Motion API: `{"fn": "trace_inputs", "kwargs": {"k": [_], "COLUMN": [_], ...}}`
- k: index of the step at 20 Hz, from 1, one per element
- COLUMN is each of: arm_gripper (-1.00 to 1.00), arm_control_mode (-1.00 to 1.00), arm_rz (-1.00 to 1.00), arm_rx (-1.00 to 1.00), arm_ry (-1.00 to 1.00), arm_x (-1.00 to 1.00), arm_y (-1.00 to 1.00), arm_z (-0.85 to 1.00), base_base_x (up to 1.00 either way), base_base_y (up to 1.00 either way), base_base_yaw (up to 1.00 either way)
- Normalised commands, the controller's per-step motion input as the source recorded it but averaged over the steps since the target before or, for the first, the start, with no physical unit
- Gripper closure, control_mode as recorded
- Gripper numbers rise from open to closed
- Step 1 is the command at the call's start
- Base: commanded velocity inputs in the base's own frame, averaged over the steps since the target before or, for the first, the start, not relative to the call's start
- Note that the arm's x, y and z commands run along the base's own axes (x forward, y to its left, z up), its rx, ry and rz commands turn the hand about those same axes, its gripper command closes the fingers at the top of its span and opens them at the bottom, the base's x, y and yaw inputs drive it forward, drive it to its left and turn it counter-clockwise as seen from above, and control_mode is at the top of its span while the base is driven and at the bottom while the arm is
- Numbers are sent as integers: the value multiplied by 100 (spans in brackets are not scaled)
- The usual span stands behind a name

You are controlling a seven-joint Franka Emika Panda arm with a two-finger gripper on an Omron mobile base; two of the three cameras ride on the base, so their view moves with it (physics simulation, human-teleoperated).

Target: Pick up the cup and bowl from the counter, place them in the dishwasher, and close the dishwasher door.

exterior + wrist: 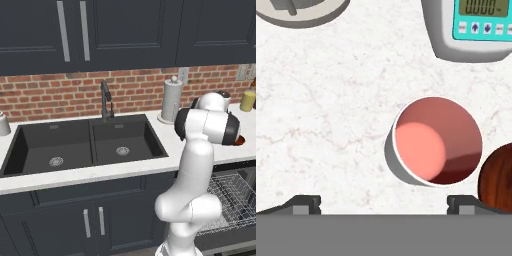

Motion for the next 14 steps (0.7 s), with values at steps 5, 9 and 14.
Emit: {"fn": "trace_inputs", "kwargs": {"k": [5, 9, 14], "arm_gripper": [-100, -100, -100], "arm_control_mode": [-100, -100, -100], "arm_rz": [0, 0, 0], "arm_rx": [0, 0, 0], "arm_ry": [0, 0, 0], "arm_x": [9, 20, 22], "arm_y": [-4, 0, 0], "arm_z": [0, -6, -11], "base_base_x": [0, 0, 0], "base_base_y": [0, 0, 0], "base_base_yaw": [0, 0, 0]}}
